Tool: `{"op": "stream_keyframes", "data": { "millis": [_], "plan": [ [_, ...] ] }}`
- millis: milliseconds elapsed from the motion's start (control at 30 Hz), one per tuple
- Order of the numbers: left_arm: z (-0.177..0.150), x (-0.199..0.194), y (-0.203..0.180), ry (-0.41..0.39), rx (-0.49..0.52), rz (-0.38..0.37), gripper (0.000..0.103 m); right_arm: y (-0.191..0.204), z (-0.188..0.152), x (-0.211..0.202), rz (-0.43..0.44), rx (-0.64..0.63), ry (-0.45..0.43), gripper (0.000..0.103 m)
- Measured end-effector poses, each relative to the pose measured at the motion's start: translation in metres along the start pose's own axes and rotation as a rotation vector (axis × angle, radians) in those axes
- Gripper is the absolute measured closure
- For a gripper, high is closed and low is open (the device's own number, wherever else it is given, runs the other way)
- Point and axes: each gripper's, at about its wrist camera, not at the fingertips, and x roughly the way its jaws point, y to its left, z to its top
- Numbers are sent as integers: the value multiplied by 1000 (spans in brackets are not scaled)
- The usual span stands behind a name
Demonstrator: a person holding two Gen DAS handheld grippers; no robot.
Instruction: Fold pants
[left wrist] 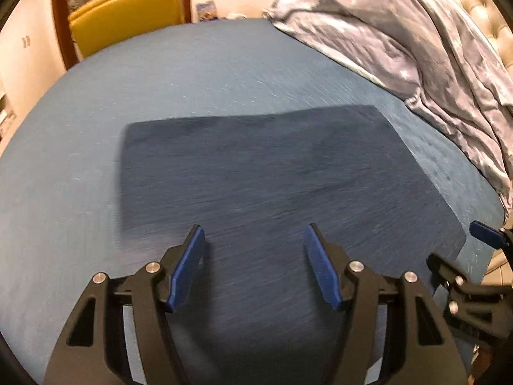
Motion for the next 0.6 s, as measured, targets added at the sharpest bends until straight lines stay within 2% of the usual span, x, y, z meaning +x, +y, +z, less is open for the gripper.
{"op": "stream_keyframes", "data": {
  "millis": [167,233,300,467,533,600],
  "plan": [
    [-8,13,-48,26,89,-86,38,-11,0,-10,-12,20,-28,25],
    [-14,7,-52,24,95,-116,38,-14,0,-15,-7,32,-37,25],
    [-22,-4,-48,29,77,-180,37,-14,0,-18,3,37,-42,25],
    [-43,-38,-26,13,26,-151,37,-6,0,-31,29,41,-72,25],
    [-49,-60,-11,-6,-11,-150,37,0,1,-39,37,34,-86,25],
    [-57,-83,1,-31,-27,-117,36,7,1,-49,48,29,-103,25]
  ]
}}
